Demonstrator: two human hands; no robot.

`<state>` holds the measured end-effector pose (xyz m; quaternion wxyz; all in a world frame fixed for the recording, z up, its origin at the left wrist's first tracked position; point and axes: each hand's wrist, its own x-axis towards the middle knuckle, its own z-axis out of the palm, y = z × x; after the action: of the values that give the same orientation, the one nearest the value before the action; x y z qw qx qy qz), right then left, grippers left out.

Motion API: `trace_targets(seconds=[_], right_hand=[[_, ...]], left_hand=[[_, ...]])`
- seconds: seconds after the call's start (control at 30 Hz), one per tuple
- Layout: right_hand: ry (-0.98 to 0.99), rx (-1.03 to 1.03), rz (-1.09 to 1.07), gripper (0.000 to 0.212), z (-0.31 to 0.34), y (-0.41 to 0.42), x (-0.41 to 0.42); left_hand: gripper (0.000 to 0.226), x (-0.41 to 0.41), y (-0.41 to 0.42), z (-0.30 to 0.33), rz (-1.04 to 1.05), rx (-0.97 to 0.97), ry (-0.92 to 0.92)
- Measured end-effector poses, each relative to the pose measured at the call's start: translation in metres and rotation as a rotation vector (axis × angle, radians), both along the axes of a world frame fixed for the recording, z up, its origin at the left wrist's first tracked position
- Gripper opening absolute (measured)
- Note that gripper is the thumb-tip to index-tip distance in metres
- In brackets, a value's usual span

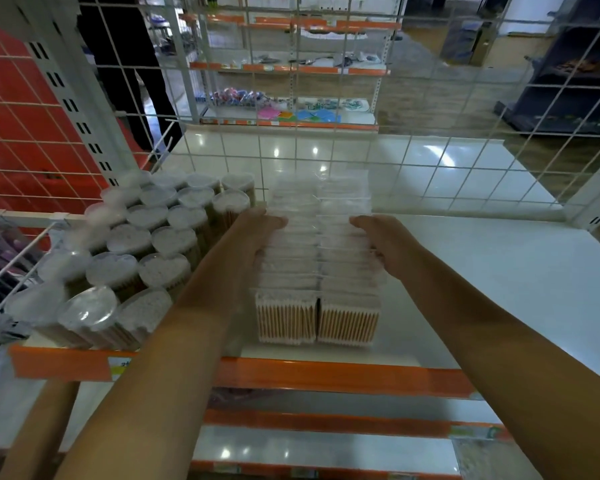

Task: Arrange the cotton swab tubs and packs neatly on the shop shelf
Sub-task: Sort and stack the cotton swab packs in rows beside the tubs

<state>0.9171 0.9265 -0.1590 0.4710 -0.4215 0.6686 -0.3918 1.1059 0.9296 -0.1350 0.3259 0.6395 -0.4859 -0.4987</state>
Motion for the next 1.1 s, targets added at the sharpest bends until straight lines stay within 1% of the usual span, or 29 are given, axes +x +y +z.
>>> trace_targets(seconds=[0.03, 0.13, 0.17, 0.23, 0.3, 0.4, 0.5, 0.63, 0.67, 0.73, 0.8, 0.83, 0.9, 0.93, 1.03, 1.1], right_hand=[[0.011, -0.010, -0.012, 0.026, 0.001, -0.003, 0.000], [0.000, -0.029, -0.043, 0.053, 0.002, -0.017, -0.003], [-0.003, -0.024, -0.046, 0.057, 0.004, -0.021, -0.002], [-0.015, -0.005, -0.040, 0.058, 0.005, -0.026, -0.001], [-0.024, 0.010, -0.023, 0.058, 0.003, -0.029, 0.000], [-0.002, 0.018, -0.009, 0.051, -0.002, -0.032, -0.002], [-0.002, 0.036, -0.029, 0.048, -0.005, -0.036, -0.005], [-0.048, 0.036, -0.035, 0.046, -0.006, -0.042, -0.012], [-0.053, 0.029, -0.053, 0.049, -0.004, -0.043, -0.014], [-0.061, 0.016, -0.072, 0.064, -0.002, -0.047, -0.015], [-0.087, 0.023, -0.062, 0.081, -0.001, -0.052, -0.015], [-0.102, 0.033, -0.053, 0.081, 0.001, -0.054, -0.014], [-0.128, 0.044, -0.018, 0.059, 0.004, -0.054, -0.008], [-0.127, 0.053, -0.005, 0.052, 0.005, -0.053, -0.007], [-0.104, 0.049, 0.003, 0.057, -0.001, -0.057, -0.007], [-0.103, 0.042, 0.012, 0.054, -0.004, -0.061, -0.009]], left_hand=[[0.038, 0.002, -0.004, 0.001, 0.013, 0.000, -0.023], [0.049, 0.005, -0.018, 0.002, 0.061, 0.010, -0.066], [0.052, 0.004, -0.022, 0.002, 0.062, 0.017, -0.063], [0.051, 0.000, -0.025, 0.002, 0.048, 0.015, -0.046], [0.042, -0.004, -0.027, 0.001, 0.020, 0.008, -0.046], [0.034, -0.007, -0.032, -0.004, -0.008, -0.001, -0.081], [0.035, -0.005, -0.036, -0.006, -0.016, 0.001, -0.078], [0.047, -0.004, -0.037, -0.006, -0.006, -0.024, -0.089], [0.053, -0.003, -0.039, -0.005, 0.012, -0.033, -0.084], [0.065, -0.001, -0.045, -0.004, 0.025, -0.026, -0.057], [0.067, -0.002, -0.053, -0.005, 0.017, 0.003, -0.058], [0.066, -0.003, -0.058, -0.006, 0.016, 0.013, -0.064], [0.064, -0.005, -0.064, -0.004, 0.009, 0.033, -0.073], [0.063, -0.006, -0.066, -0.004, -0.008, 0.052, -0.079], [0.063, -0.005, -0.072, -0.007, -0.038, 0.078, -0.115], [0.064, -0.003, -0.074, -0.008, -0.042, 0.088, -0.103]])
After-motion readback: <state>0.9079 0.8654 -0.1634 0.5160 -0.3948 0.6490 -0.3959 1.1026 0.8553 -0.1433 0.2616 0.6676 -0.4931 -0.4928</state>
